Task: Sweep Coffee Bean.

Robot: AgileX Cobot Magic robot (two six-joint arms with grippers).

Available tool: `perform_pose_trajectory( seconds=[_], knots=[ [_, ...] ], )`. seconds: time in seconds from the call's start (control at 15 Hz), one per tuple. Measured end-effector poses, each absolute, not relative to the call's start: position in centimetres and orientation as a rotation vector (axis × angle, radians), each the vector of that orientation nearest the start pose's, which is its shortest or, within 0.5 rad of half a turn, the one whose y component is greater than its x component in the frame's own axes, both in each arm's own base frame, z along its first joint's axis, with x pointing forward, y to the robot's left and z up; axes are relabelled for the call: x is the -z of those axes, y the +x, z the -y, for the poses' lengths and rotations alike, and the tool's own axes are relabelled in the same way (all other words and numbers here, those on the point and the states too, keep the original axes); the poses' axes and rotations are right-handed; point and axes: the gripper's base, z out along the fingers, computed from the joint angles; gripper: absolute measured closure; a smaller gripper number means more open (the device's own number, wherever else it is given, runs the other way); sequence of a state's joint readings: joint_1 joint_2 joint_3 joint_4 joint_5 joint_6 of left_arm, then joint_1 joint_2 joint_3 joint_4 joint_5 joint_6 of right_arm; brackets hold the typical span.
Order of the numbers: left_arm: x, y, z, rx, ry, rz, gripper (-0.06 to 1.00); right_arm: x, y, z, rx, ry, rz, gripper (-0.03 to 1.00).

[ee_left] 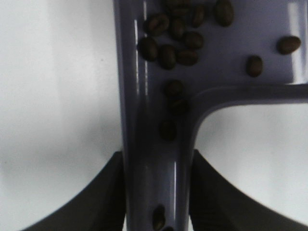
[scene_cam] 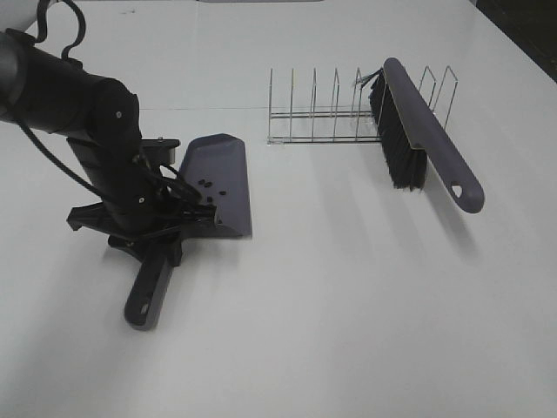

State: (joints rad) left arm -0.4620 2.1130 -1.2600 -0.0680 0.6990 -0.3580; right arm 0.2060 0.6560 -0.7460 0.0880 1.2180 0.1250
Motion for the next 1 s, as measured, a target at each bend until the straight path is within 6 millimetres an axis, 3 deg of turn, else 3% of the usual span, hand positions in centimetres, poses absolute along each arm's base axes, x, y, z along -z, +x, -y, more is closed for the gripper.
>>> perform_pose_trajectory(
  seconds=[0.33,0.6,0.73,0.87,0.93,1.0],
  knots=[
    [-9.8,35.9,18.9,0.154,0.069,-3.089,0.59,-31.3,8.1,-2.5,-0.244,-0.075,-2.614,0.21],
    [-11.1,36.5,19.3,0.133,0.086,-3.129,0.32,-31.3,8.1,-2.5,-0.244,-0.075,-2.614,0.21],
    [-12.5,36.9,19.4,0.100,0.111,-3.167,0.29,-31.3,8.1,-2.5,-0.244,-0.075,-2.614,0.22],
    [-14.9,37.2,19.3,0.056,0.146,-3.161,0.28,-31.3,8.1,-2.5,-0.244,-0.075,-2.614,0.22],
    [-17.1,37.1,19.0,0.038,0.165,-3.122,0.28,-31.3,8.1,-2.5,-0.242,-0.075,-2.614,0.22],
    [-20.9,36.7,18.1,-0.010,0.193,-3.043,0.28,-31.3,8.1,-2.4,-0.233,-0.076,-2.613,0.22]
  ],
)
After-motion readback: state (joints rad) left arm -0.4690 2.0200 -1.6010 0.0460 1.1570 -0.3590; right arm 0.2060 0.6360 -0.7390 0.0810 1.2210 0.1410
